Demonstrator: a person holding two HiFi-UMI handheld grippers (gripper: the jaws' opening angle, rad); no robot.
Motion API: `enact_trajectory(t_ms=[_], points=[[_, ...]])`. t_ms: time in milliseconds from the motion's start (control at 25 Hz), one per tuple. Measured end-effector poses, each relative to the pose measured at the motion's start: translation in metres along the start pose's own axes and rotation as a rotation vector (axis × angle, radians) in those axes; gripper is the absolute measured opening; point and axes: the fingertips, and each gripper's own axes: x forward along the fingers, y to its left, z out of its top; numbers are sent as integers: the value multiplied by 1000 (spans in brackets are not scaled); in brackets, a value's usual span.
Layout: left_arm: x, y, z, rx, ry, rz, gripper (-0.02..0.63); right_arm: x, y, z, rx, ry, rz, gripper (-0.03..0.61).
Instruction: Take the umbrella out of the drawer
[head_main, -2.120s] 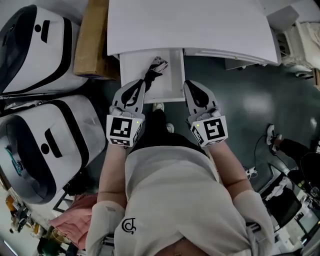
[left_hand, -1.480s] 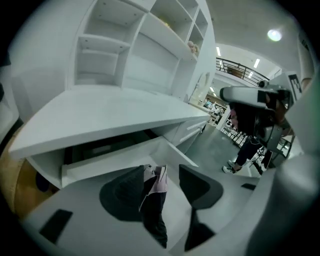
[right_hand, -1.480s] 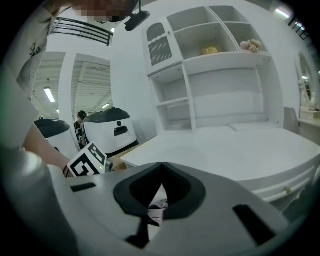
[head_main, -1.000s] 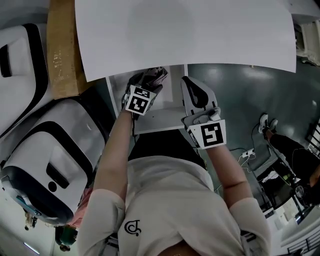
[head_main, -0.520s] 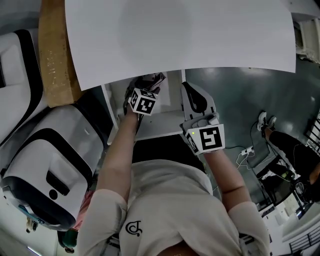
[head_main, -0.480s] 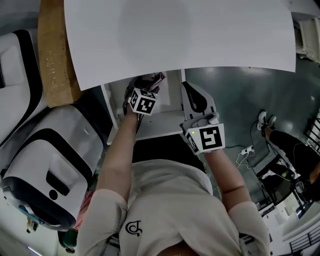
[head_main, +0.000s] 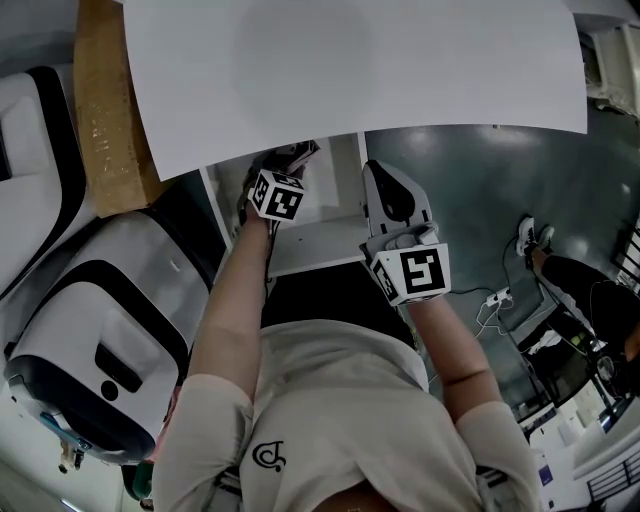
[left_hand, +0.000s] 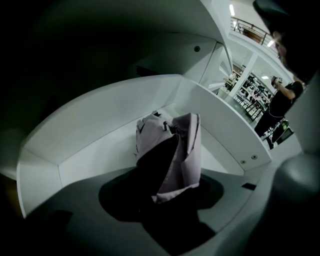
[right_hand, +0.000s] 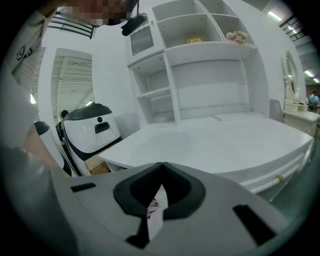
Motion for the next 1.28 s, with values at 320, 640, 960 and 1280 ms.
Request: enact_trajectory(t_ms=[320, 640, 960, 1280], points=[[-10, -13, -3, -16, 22, -28, 225, -15, -4, 7, -19, -37, 25, 6], [-46, -39, 16, 50, -43, -34, 220, -38, 4, 12, -52, -49, 102, 6], [-108, -46, 55, 23, -193, 25, 221, -58, 2, 39, -75, -95, 157, 6], [-174, -69, 88, 55, -323, 62, 221, -82, 14, 80, -116, -165, 208, 6]])
